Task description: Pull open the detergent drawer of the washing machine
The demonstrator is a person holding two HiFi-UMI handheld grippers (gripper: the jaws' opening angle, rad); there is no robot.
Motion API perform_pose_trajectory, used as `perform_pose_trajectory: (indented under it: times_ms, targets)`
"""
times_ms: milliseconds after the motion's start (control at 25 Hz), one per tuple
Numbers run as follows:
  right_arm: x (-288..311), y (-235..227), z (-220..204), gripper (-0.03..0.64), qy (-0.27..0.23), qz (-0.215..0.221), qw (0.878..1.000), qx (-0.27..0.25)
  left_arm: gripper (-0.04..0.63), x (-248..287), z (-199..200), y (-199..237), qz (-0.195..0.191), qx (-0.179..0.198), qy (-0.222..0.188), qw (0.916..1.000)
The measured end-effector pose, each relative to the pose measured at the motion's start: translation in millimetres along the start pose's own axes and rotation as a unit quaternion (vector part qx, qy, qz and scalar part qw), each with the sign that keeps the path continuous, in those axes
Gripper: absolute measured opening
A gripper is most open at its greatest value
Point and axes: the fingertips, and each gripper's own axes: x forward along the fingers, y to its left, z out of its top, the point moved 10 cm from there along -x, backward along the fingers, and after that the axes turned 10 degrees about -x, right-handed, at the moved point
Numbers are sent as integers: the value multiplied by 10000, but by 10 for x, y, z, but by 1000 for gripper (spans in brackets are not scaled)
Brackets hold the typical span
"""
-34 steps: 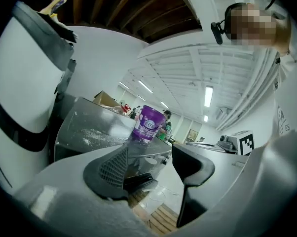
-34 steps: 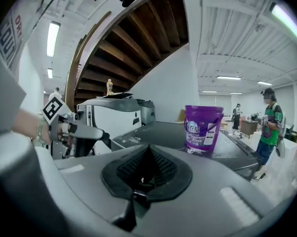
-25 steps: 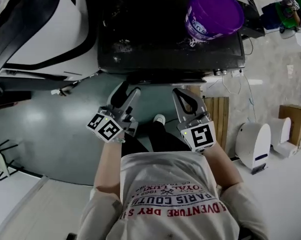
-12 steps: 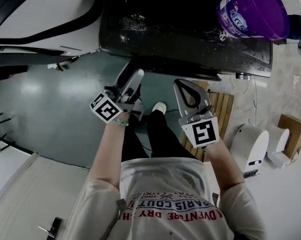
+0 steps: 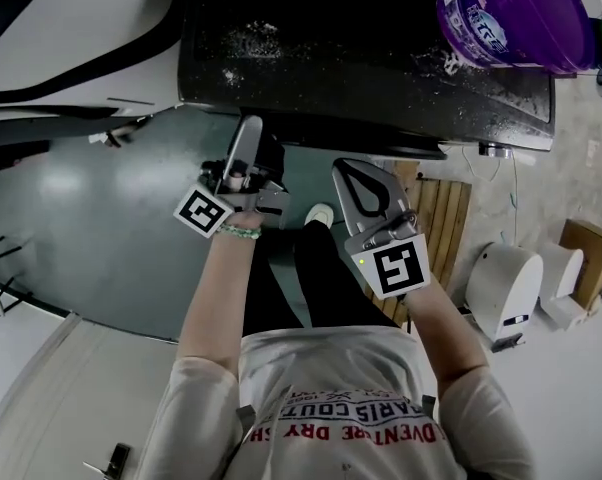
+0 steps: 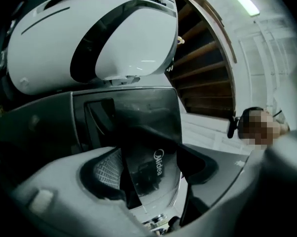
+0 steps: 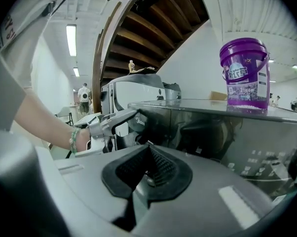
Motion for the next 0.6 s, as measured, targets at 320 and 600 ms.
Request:
perform_pose_trajectory:
  times_ms: [320, 600]
  targets:
    - [-121, 88, -184, 2, 238, 33, 9997, 88, 297, -19, -42, 78, -519, -530, -659, 9951]
    - [-140, 103, -168, 2, 189, -251, 9992, 262, 287, -20, -45, 81, -474, -600, -616, 9952]
